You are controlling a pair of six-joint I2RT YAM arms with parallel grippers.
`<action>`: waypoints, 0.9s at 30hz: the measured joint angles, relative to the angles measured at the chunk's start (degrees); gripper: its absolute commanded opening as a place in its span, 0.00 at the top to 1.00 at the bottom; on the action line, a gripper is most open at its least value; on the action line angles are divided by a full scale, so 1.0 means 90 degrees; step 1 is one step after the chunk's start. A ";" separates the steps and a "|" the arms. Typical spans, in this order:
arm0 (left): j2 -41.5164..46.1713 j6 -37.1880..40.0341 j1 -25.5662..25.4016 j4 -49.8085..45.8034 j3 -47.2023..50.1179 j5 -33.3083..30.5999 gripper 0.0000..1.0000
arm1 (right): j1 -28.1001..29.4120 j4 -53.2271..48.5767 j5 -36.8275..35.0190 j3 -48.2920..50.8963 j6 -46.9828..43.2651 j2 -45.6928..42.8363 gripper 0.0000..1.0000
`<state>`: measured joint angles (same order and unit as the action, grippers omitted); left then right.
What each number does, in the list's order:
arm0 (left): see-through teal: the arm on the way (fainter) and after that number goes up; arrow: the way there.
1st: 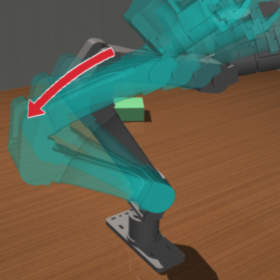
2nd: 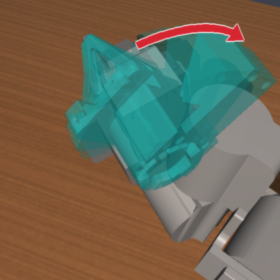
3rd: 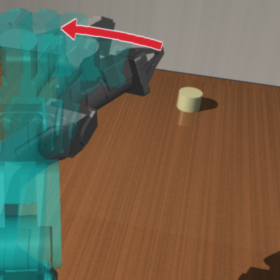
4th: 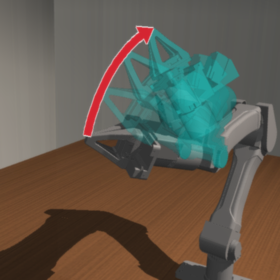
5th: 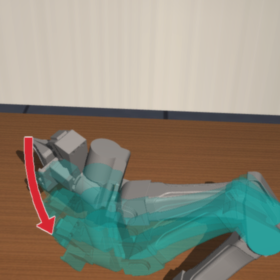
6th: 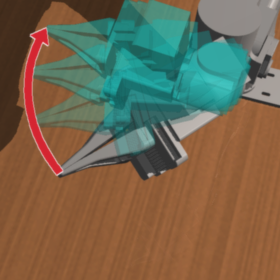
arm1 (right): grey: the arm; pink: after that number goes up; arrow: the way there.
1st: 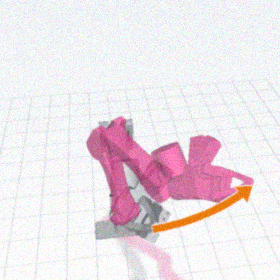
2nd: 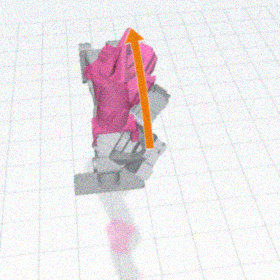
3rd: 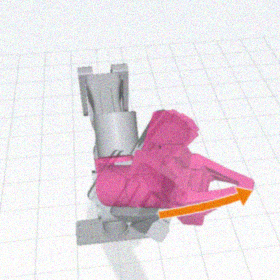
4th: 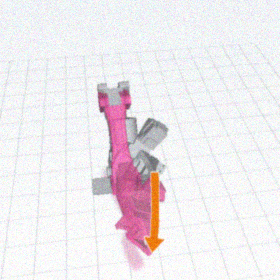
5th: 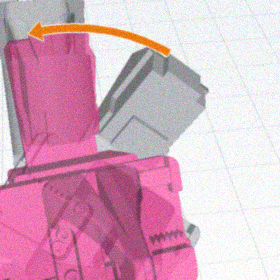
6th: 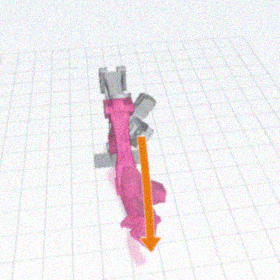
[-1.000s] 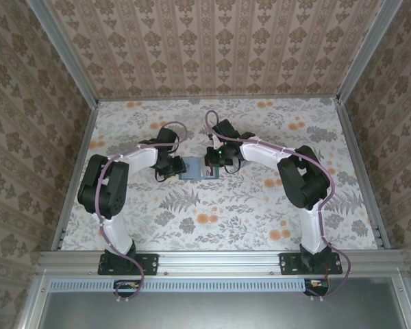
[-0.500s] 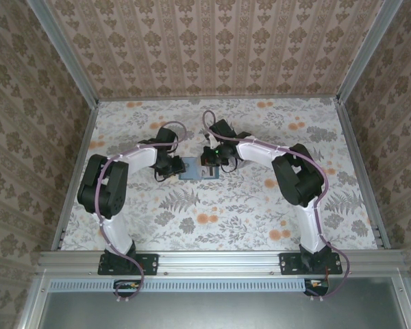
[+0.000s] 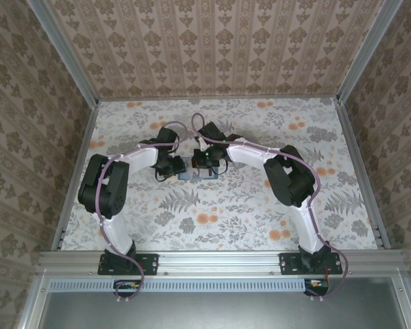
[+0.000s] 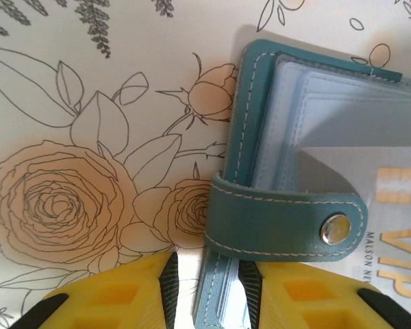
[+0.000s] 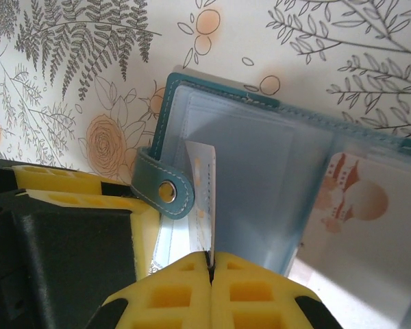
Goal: Put the credit cards into the card holder
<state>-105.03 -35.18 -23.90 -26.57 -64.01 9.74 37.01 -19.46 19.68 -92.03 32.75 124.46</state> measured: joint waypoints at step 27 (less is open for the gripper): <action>0.0000 -0.0046 -0.0005 0.0029 -0.0017 0.0061 0.66 | -0.0884 0.0194 0.0935 0.1022 0.0039 -0.0894 0.93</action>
<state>-105.03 -35.59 -23.94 -26.30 -64.16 10.28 29.06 -17.72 28.10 -82.83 33.10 116.42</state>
